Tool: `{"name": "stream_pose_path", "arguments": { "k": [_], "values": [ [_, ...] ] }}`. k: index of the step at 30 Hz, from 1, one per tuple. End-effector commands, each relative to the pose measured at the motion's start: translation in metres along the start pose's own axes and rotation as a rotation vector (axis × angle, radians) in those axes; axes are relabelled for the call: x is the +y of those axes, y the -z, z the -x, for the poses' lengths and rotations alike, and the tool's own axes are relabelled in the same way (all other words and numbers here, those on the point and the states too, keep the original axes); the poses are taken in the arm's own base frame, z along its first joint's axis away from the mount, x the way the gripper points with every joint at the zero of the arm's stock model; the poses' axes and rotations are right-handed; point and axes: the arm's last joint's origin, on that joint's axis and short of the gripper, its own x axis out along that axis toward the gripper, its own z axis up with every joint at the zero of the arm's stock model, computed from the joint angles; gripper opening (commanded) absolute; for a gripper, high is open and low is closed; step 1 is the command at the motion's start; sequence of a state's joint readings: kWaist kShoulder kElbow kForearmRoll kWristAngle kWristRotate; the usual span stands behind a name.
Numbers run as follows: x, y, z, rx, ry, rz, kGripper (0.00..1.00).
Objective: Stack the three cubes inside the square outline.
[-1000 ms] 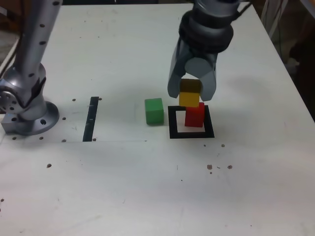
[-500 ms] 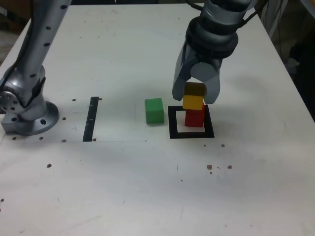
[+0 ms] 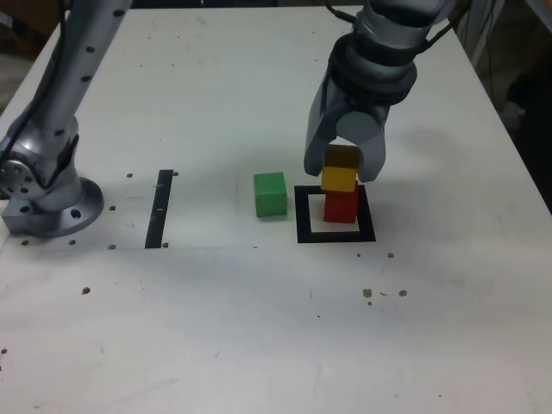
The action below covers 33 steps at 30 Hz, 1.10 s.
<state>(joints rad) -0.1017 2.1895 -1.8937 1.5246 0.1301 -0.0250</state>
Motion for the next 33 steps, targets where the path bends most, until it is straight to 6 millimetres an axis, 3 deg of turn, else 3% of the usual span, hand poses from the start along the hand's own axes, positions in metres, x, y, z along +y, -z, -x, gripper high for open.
{"name": "stream_pose_path", "arguments": {
  "k": [1,6,17,22,26,30,33],
  "values": [
    [0.000,-0.001,-0.002,0.001,0.006,-0.002,0.37],
    [0.000,-0.004,-0.006,0.002,0.014,-0.003,0.45],
    [0.001,-0.005,-0.008,0.011,0.029,-0.006,0.82],
    [0.002,0.002,-0.001,0.002,0.028,-0.005,0.91],
    [0.006,0.026,0.021,-0.027,0.012,-0.002,0.94],
    [0.011,0.068,0.043,-0.058,-0.010,-0.003,0.97],
    [0.017,0.098,0.046,-0.052,-0.010,0.001,0.99]
  ]
}}
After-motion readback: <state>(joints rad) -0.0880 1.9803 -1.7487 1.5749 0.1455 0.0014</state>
